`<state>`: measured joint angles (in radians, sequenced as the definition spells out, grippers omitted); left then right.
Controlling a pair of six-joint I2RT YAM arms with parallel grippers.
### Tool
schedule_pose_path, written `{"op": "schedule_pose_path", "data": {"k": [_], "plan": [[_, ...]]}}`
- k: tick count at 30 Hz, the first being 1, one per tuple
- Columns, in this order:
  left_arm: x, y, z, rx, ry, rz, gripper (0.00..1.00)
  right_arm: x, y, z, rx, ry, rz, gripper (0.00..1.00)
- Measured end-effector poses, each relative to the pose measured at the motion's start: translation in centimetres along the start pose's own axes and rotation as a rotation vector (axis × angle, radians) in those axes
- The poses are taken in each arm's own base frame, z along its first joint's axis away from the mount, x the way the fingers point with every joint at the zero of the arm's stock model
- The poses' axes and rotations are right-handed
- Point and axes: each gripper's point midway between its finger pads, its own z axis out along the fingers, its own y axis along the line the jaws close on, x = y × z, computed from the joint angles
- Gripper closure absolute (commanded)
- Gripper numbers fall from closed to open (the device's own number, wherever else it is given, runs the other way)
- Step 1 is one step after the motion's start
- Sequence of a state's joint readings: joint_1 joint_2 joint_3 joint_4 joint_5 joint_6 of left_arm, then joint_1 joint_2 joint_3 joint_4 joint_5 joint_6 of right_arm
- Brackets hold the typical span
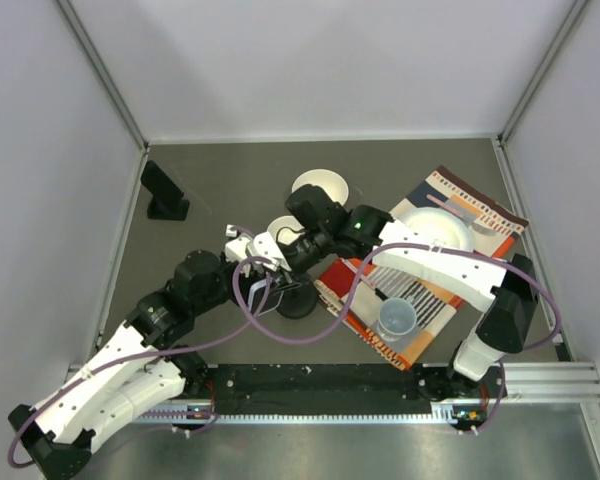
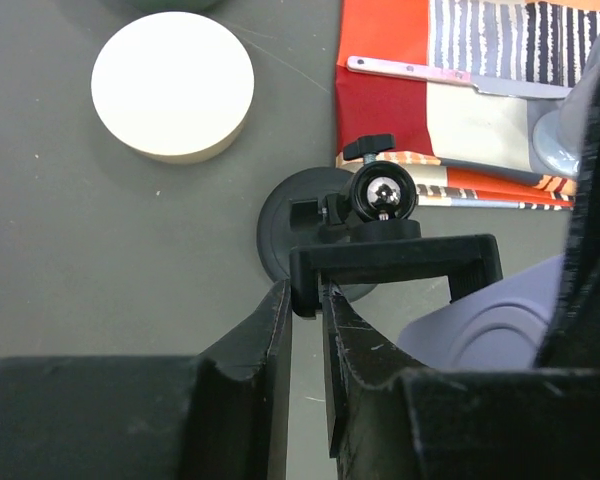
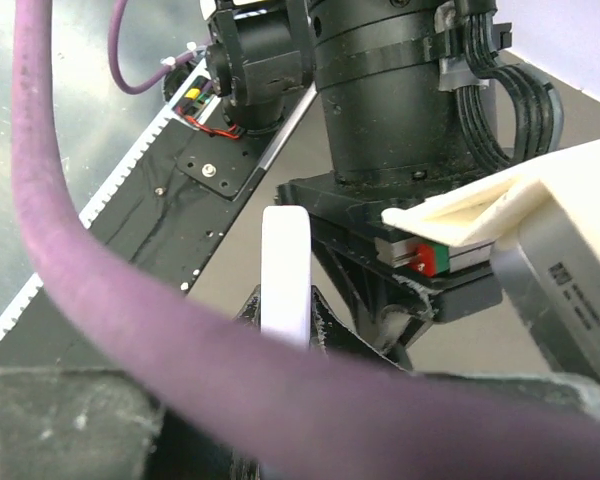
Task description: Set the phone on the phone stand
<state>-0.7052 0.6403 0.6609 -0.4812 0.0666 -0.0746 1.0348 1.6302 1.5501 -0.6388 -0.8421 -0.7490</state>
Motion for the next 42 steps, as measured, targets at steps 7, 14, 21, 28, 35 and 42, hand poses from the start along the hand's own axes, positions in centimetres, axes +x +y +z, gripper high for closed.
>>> {"op": "schedule_pose_path", "data": {"k": [7, 14, 21, 28, 35, 42], "plan": [[0.0, -0.2, -0.3, 0.020, 0.038, 0.028, 1.00, 0.1, -0.6, 0.4, -0.017, 0.011, -0.056, 1.00], [-0.1, -0.3, -0.3, 0.033, 0.061, 0.049, 1.00, 0.2, -0.7, 0.3, -0.028, 0.034, -0.089, 1.00], [-0.1, -0.4, -0.4, 0.039, 0.063, 0.064, 1.00, 0.8, -0.8, 0.4, -0.019, 0.067, -0.115, 1.00], [-0.1, -0.4, -0.4, 0.038, 0.063, 0.065, 1.00, 1.6, -0.6, 0.6, -0.015, 0.077, -0.110, 1.00], [-0.2, -0.3, -0.7, 0.035, 0.055, 0.066, 1.00, 2.1, -0.5, 0.5, 0.006, 0.089, -0.081, 1.00], [-0.1, 0.1, -0.7, -0.005, 0.061, 0.027, 1.00, 2.5, -0.8, 0.2, 0.047, 0.129, 0.002, 1.00]]}}
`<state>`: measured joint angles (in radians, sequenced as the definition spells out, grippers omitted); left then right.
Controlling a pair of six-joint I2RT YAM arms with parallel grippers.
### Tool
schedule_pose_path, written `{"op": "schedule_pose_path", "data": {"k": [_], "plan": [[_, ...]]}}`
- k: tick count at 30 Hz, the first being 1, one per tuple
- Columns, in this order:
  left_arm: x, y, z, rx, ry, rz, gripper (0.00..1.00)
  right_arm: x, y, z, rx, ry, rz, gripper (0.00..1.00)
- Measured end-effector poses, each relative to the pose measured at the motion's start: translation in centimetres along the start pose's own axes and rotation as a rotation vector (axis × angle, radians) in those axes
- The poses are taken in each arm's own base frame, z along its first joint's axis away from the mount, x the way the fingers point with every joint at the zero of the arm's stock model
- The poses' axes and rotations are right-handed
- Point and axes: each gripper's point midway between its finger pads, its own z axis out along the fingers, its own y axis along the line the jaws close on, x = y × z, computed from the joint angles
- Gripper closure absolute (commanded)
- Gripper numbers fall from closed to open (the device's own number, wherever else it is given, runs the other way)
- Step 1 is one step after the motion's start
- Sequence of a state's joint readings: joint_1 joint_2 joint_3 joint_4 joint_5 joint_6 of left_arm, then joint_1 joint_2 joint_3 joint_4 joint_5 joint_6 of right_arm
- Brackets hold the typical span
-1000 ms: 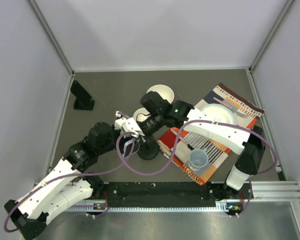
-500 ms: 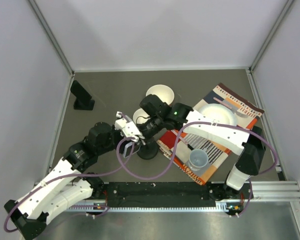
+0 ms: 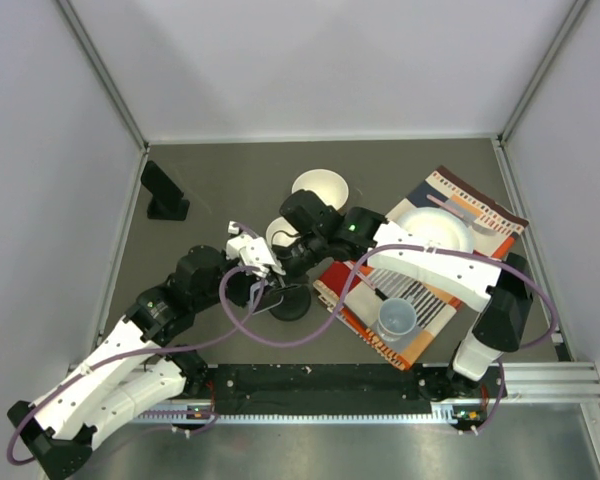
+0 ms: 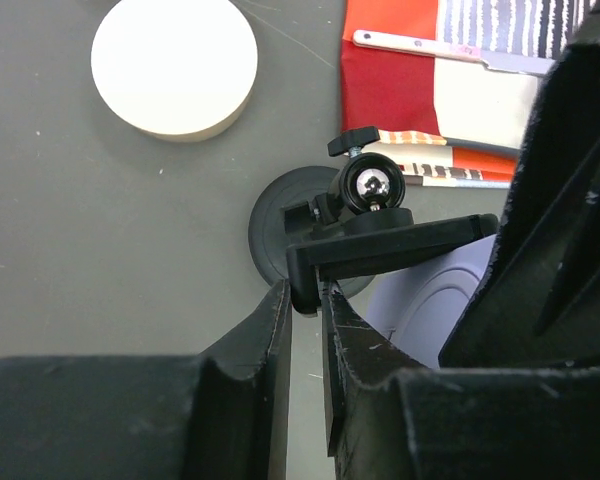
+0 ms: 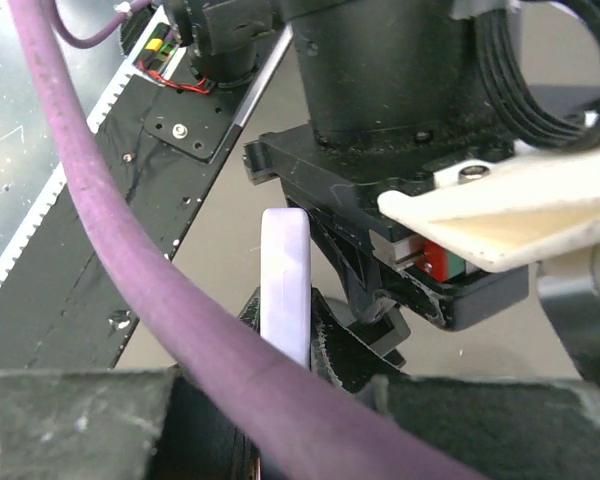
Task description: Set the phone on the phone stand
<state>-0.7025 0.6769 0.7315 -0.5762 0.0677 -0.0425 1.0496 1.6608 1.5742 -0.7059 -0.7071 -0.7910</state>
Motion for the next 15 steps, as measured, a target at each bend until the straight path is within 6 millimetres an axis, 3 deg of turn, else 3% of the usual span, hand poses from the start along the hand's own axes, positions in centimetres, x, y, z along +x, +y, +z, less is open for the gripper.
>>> {"op": "schedule_pose_path", "data": {"k": [15], "plan": [[0.1, 1.8, -0.9, -0.145, 0.009, -0.127, 1.00, 1.4, -1.5, -0.3, 0.247, 0.168, 0.353, 1.00]]}}
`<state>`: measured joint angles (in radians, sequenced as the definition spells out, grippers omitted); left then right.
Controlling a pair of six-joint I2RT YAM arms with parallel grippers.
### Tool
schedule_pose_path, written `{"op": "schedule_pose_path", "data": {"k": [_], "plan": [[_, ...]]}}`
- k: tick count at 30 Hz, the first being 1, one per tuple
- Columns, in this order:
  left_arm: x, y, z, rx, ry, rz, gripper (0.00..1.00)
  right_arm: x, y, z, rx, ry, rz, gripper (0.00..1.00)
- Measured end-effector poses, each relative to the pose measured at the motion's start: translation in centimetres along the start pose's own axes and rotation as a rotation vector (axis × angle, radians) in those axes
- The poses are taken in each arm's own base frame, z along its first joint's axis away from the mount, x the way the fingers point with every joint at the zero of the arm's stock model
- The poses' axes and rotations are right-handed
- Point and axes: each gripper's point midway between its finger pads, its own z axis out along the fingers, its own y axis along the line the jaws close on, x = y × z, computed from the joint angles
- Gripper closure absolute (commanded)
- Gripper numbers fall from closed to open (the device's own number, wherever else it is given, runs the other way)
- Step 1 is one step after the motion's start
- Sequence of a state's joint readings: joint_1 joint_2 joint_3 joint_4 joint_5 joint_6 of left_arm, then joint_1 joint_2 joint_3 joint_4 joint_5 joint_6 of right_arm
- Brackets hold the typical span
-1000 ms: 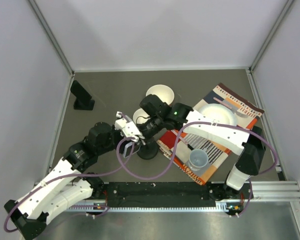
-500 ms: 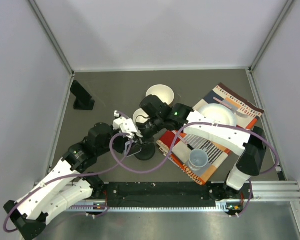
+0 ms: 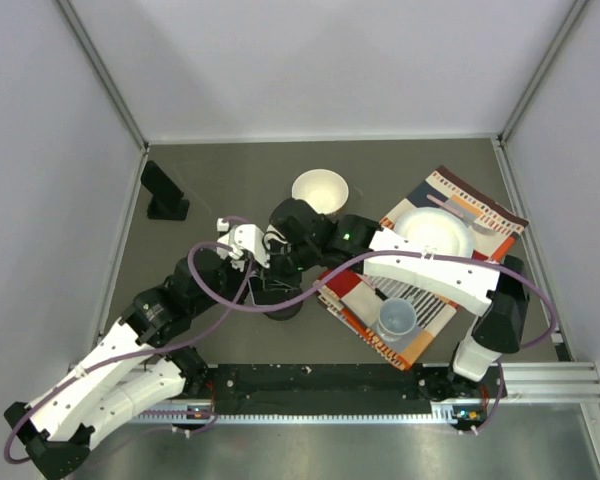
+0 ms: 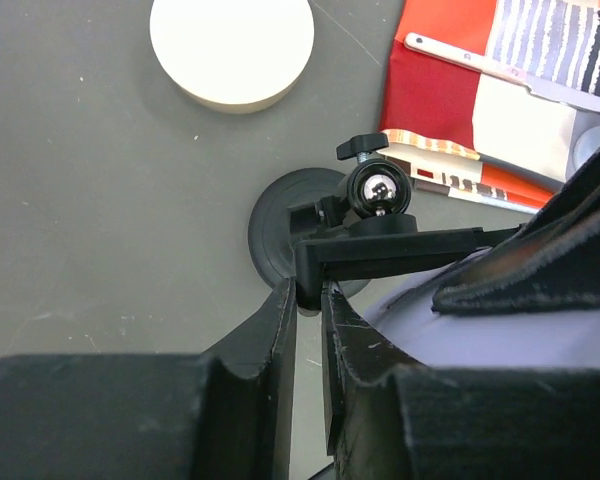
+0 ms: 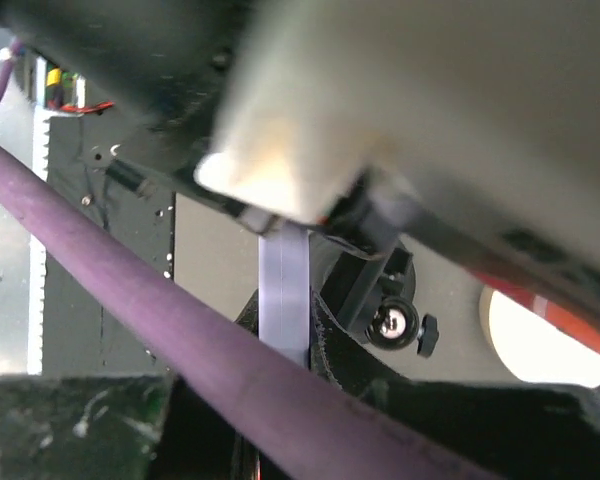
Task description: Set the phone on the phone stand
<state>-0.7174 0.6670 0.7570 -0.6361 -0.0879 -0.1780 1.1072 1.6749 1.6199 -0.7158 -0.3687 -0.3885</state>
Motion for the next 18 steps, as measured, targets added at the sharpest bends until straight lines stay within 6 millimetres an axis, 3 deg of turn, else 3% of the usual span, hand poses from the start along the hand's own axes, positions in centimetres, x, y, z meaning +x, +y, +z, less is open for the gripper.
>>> {"op": "schedule_pose_path", "data": {"k": [8, 18], "plan": [[-0.5, 0.8, -0.7, -0.068, -0.041, -0.079, 1.00, -0.1, -1.0, -0.5, 0.228, 0.035, 0.199, 1.00], [-1.4, 2.8, -2.2, -0.191, -0.139, -0.196, 1.00, -1.1, -2.9, -0.6, 0.457, -0.040, 0.419, 1.00]]}}
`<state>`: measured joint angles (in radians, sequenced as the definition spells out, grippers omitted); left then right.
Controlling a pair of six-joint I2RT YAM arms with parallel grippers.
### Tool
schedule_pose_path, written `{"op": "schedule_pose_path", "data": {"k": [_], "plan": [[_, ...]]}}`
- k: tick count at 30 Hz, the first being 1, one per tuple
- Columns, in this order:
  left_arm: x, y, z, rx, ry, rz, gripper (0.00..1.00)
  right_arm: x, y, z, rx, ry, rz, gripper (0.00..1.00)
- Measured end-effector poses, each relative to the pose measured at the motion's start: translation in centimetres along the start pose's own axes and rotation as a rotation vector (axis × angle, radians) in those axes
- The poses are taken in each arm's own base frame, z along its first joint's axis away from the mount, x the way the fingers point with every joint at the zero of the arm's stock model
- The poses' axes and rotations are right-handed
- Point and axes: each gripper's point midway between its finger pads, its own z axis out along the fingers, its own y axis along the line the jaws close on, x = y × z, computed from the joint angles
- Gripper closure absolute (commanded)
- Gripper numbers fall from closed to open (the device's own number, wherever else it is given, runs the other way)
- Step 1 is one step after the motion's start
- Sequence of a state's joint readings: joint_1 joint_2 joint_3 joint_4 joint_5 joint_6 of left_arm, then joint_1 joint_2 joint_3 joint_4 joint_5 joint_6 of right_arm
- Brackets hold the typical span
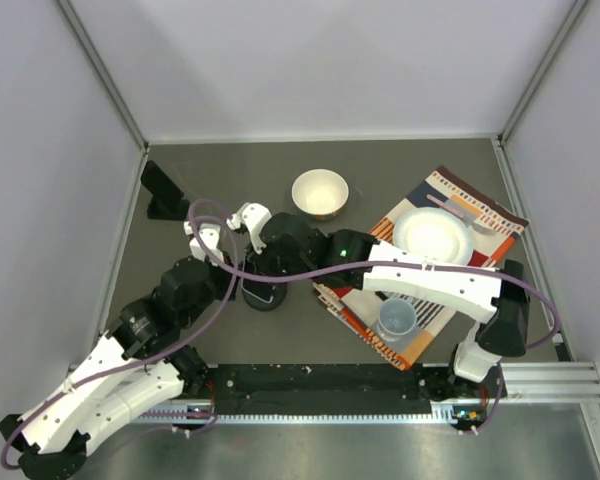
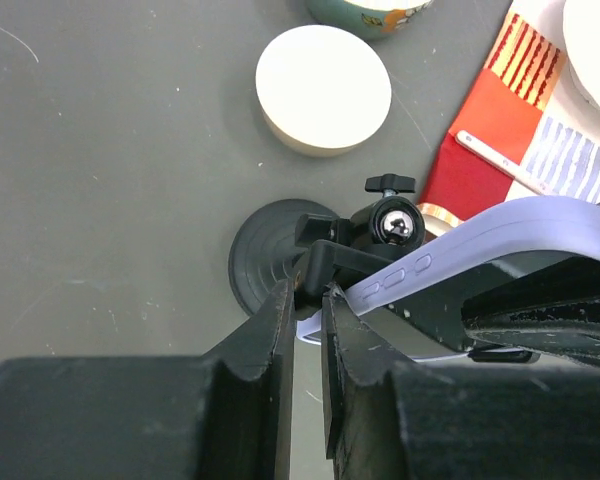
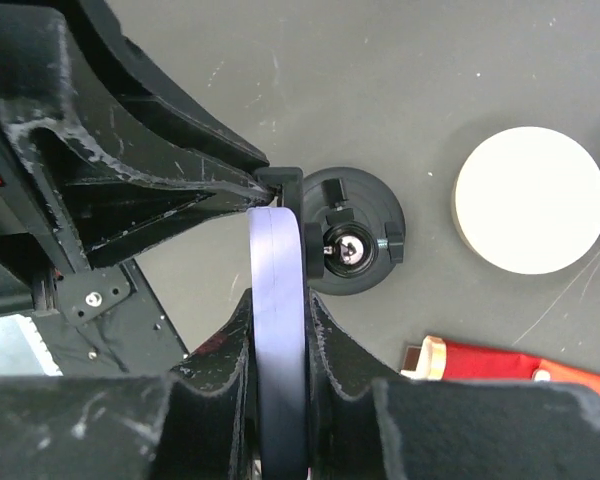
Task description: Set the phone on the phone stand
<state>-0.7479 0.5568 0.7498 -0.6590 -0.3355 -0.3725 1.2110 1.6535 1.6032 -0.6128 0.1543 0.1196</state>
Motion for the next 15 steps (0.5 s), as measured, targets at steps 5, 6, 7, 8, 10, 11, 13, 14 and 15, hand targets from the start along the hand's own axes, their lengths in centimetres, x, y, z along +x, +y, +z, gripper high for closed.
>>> {"op": "schedule_pose_path", "data": {"k": [5, 6, 7, 8, 10, 11, 13, 14, 15], "plan": [[0.2, 0.0, 0.0, -0.009, 0.009, -0.036, 1.00, 0.1, 0.1, 0.1, 0.021, 0.006, 0.085, 1.00], [0.5, -0.1, 0.1, -0.005, 0.021, -0.038, 1.00, 0.2, 0.1, 0.2, 0.024, 0.020, 0.093, 1.00], [0.7, -0.1, 0.2, -0.011, 0.033, -0.039, 1.00, 0.1, 0.2, 0.3, 0.030, 0.031, 0.098, 1.00], [1.0, 0.0, 0.3, -0.019, 0.051, -0.043, 1.00, 0.2, 0.2, 0.5, 0.035, 0.044, 0.099, 1.00], [1.5, 0.3, 0.4, -0.053, 0.109, -0.051, 1.00, 0.5, 0.4, 1.1, 0.043, 0.069, 0.103, 1.00], [1.7, 0.4, 0.5, -0.073, 0.137, -0.061, 1.00, 0.7, 0.3, 1.4, 0.050, 0.077, 0.107, 1.00], [1.5, 0.5, 0.4, -0.099, 0.158, -0.086, 1.00, 0.4, 0.2, 1.5, 0.062, 0.077, 0.117, 1.00], [1.3, 0.4, 0.3, -0.100, 0.159, -0.105, 1.00, 0.4, 0.1, 1.5, 0.074, 0.077, 0.120, 1.00], [1.1, 0.4, -0.2, -0.104, 0.161, -0.117, 1.00, 0.2, -0.5, 1.5, 0.105, 0.069, 0.120, 1.00]]}}
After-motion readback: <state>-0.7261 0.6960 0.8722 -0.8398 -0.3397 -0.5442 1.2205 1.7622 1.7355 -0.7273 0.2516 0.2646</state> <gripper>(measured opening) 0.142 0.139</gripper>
